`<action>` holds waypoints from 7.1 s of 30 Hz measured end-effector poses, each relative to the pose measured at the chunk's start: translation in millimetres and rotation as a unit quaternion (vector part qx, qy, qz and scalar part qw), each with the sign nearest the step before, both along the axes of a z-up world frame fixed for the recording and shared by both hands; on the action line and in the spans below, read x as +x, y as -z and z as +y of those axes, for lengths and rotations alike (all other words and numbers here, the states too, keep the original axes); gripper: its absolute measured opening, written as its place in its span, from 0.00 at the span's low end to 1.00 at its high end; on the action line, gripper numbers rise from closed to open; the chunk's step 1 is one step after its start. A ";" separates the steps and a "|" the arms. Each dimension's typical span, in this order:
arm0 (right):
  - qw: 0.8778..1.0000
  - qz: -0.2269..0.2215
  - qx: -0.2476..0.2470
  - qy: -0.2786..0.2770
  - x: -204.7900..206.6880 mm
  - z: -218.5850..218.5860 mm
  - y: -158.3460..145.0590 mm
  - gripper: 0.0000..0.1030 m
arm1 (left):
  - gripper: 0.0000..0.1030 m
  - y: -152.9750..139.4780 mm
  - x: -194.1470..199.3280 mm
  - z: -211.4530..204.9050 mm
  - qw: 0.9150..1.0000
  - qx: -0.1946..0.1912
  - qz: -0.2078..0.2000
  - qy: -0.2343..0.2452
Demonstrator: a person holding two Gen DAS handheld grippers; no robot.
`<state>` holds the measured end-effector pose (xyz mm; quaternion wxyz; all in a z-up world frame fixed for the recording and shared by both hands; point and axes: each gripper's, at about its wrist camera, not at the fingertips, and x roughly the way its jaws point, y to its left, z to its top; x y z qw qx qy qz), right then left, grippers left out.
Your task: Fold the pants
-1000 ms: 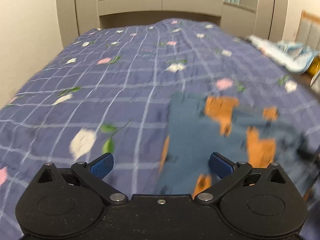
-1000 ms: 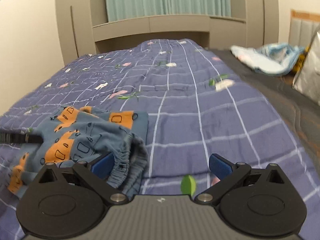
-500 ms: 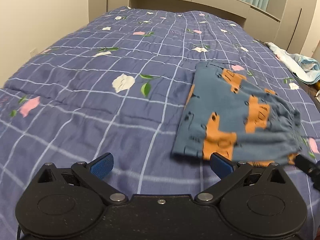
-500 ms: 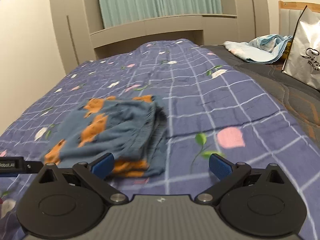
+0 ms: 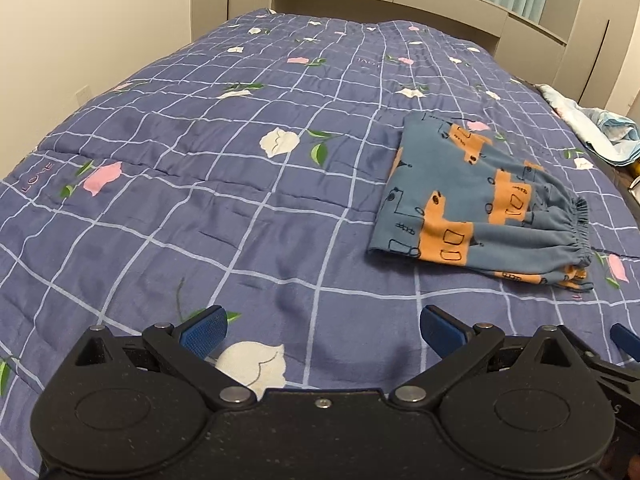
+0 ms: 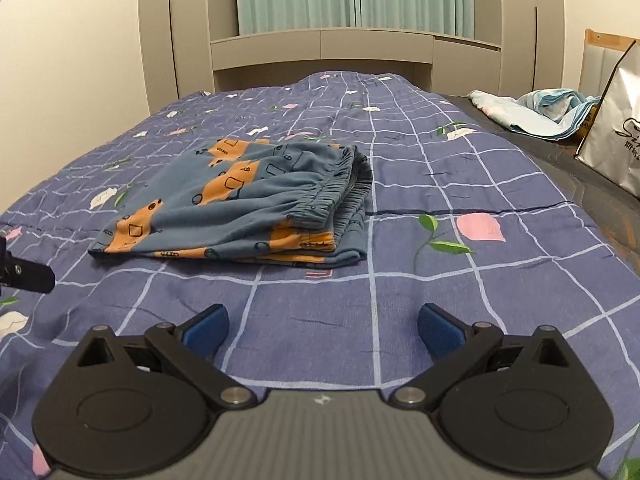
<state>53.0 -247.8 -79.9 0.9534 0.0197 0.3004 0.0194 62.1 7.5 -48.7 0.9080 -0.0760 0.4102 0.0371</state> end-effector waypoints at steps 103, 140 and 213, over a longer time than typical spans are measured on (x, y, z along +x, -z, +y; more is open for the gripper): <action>0.979 -0.005 0.173 -0.106 46.7 58.2 -25.2 0.31 | 0.18 -3.9 50.5 83.9 0.994 -0.067 -0.042 0.071; 0.995 -0.076 0.016 -0.066 -139.3 80.2 -65.1 1.00 | 0.99 -33.5 -150.8 80.0 0.986 0.044 -0.152 0.057; 0.994 -0.057 0.007 -0.095 -146.5 83.6 -52.6 1.00 | 0.99 -13.9 -167.1 71.7 0.991 0.046 -0.121 0.039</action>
